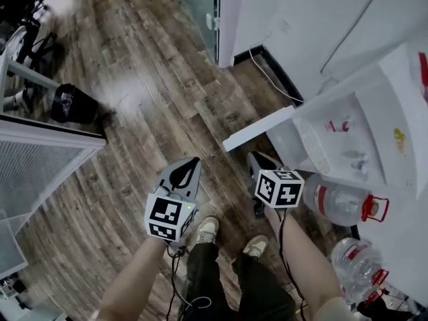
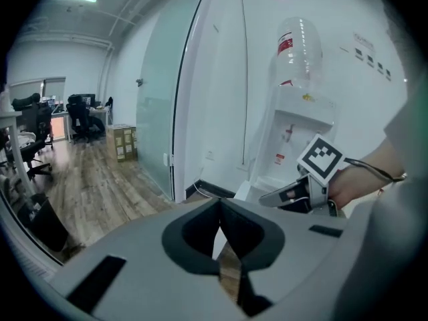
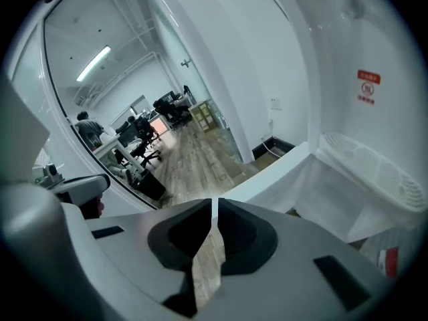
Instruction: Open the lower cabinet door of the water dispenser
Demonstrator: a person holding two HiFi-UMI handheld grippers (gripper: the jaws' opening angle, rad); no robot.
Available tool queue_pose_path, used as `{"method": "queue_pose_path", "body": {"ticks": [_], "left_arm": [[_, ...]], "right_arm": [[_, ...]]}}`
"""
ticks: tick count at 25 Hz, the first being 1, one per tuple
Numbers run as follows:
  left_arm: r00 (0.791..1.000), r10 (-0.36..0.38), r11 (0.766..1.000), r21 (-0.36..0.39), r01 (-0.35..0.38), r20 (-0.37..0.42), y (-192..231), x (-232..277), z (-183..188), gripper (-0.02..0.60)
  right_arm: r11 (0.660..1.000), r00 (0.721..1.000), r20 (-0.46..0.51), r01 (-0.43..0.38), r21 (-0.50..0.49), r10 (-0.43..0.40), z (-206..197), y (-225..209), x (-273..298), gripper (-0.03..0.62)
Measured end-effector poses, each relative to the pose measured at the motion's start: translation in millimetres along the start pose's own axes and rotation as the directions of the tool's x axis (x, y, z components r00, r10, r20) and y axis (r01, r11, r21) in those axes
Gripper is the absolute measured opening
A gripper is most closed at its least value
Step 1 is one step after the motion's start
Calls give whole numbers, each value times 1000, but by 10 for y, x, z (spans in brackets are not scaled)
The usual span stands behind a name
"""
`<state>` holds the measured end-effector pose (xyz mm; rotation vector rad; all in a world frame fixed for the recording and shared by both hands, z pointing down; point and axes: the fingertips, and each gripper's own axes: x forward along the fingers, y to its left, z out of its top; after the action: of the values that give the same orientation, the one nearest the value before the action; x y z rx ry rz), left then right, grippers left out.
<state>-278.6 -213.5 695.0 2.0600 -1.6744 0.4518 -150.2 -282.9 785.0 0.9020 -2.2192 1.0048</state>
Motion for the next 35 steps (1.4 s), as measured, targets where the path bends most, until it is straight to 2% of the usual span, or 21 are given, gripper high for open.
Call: {"method": "queue_pose_path", "body": {"ticks": [8,15,20,24,31,35], "left_arm": [[999,-26,999,45,25,27,-342,-320,737,6],[997,-52,997,57,49,49,-691,-649,1271,6],[994,-97,985,147,88,53,-1039,-1000,1698,6],[990,-129,977,179,117,58,-1348,-1242,2051,6],[979,-172,954,267,139,106,-1765,-1651,2794,6],[968,-198,944,295,145,157,-1968,-1910,3268,6]], "right_arm": [[998,997,79,9,-58,-5,747,221,-987,35],[994,982,188,-1,-110,22,1207,547,-1971,18],[991,968,247,-12,-130,44,1445,840,-2704,15],[986,956,288,-14,-168,63,1604,1004,-3277,15],[976,904,403,-64,-207,144,1952,1300,-4262,8],[971,877,460,-28,-236,137,2176,1405,-4800,8]]}}
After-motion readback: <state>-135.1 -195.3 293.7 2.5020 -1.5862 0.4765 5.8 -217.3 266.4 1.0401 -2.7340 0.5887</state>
